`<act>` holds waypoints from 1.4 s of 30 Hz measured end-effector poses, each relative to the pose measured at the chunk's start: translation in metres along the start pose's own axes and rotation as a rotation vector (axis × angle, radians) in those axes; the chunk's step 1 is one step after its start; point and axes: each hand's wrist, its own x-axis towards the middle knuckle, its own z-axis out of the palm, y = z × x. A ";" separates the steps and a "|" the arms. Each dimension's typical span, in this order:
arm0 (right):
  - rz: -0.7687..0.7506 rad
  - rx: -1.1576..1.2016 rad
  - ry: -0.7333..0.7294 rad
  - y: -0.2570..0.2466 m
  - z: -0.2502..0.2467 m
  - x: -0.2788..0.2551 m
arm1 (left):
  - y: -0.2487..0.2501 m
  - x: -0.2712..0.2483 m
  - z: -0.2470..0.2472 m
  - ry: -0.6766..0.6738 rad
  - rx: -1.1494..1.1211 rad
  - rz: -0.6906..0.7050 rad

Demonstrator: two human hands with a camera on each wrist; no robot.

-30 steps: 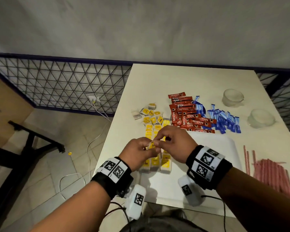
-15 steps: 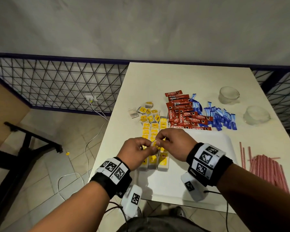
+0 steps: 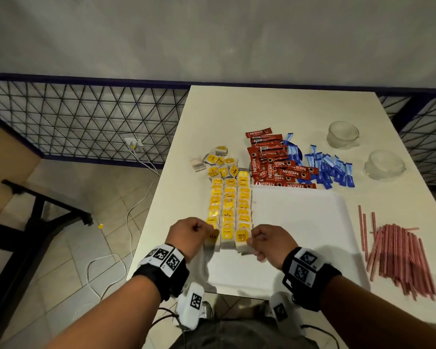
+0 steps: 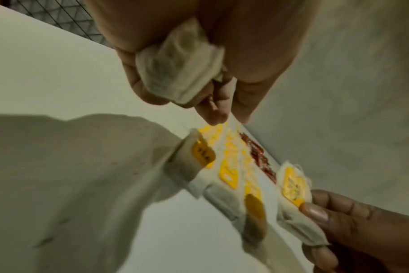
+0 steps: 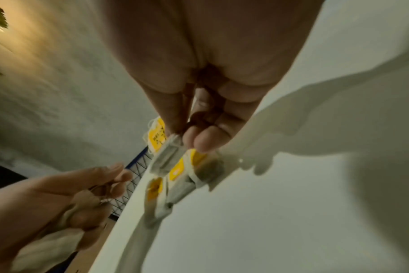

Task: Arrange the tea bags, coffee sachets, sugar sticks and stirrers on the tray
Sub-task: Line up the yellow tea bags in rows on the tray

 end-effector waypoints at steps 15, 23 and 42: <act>0.168 0.094 0.070 0.016 0.014 0.006 | -0.024 -0.009 -0.003 -0.010 0.142 -0.055; 0.186 -0.048 0.145 0.016 0.018 0.009 | -0.031 -0.004 0.004 -0.091 0.312 -0.111; 0.207 -0.001 0.136 0.020 0.021 0.016 | -0.034 0.002 0.005 -0.156 0.347 -0.109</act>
